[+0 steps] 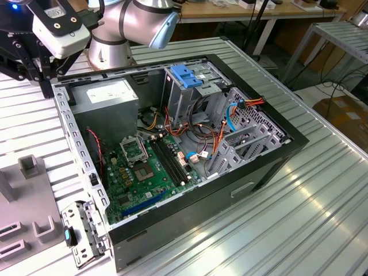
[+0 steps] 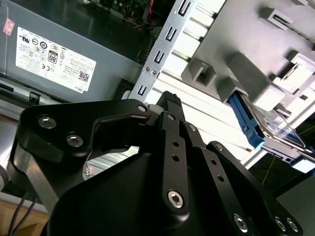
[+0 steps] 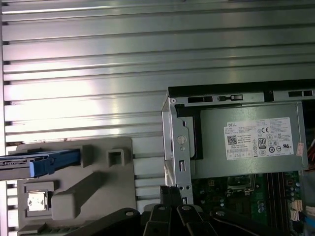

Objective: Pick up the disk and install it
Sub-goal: 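Reach for the disk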

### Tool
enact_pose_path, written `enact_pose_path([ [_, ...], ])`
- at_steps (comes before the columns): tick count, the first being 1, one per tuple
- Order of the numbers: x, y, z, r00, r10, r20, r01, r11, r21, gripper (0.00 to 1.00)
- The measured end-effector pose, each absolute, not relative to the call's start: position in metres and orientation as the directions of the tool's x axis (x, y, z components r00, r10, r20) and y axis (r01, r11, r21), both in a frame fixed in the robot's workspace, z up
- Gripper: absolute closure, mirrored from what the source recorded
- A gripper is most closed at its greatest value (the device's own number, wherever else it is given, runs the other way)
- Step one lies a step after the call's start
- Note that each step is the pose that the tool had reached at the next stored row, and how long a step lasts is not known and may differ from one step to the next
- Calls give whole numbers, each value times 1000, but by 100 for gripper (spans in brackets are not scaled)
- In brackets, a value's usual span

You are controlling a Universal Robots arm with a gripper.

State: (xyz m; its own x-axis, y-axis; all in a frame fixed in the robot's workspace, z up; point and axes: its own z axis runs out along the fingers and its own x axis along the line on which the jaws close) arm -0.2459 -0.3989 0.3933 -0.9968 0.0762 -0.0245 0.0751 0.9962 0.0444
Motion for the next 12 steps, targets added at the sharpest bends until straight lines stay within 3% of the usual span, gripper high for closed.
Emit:
enact_pose_path([
  [12,-254,-399,393,-997,76,-24,75,996,44,89],
])
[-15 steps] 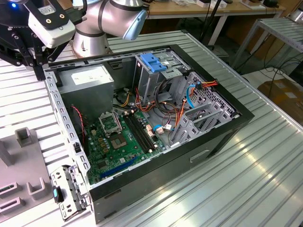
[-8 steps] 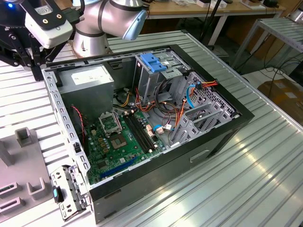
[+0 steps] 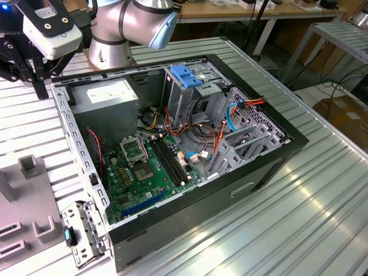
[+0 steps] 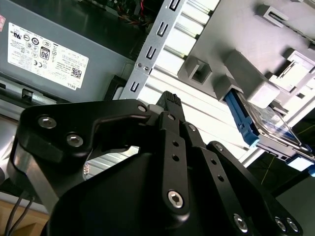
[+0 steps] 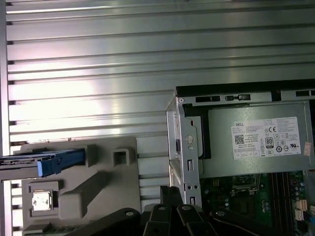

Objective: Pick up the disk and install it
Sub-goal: 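Reach for the disk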

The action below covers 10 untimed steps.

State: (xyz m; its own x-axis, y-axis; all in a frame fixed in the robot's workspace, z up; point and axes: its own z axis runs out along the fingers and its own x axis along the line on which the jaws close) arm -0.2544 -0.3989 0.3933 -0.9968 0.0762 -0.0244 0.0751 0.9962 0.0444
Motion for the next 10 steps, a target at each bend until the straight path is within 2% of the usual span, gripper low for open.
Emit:
enact_pose_path([
  [10,-261,-399,393,-997,76,-24,75,996,44,89],
])
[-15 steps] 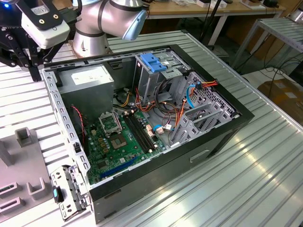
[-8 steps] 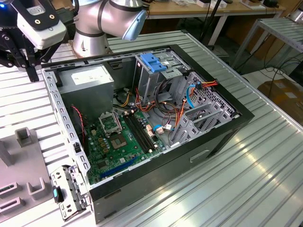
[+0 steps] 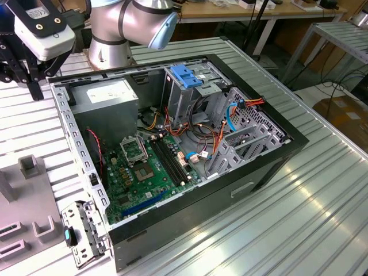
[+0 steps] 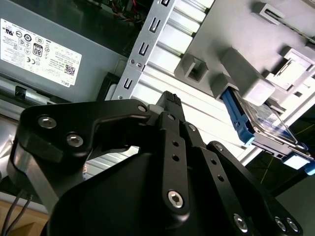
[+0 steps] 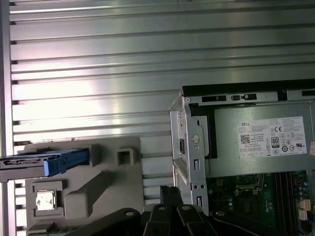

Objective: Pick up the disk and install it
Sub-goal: 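Reach for the disk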

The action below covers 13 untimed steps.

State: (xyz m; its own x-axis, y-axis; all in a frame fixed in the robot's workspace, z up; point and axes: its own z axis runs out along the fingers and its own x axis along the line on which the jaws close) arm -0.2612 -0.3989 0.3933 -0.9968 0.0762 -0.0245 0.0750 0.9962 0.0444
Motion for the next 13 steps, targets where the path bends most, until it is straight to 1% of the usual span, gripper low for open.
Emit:
enact_pose_path([
  [13,-268,-399,393,-997,76,-24,75,996,44,89],
])
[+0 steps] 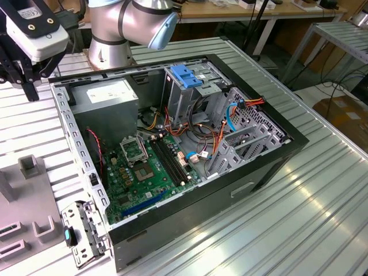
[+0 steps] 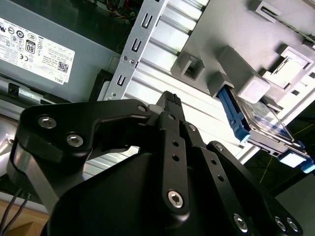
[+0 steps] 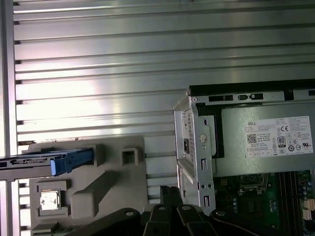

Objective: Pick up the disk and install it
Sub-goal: 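Reach for the disk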

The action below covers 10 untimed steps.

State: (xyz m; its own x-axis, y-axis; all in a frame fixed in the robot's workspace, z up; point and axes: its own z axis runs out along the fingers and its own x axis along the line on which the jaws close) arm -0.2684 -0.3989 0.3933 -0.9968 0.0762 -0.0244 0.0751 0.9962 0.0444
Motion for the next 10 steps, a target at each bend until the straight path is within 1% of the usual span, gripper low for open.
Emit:
enact_pose_path([
  [10,-275,-399,393,-997,76,-24,75,996,44,89],
])
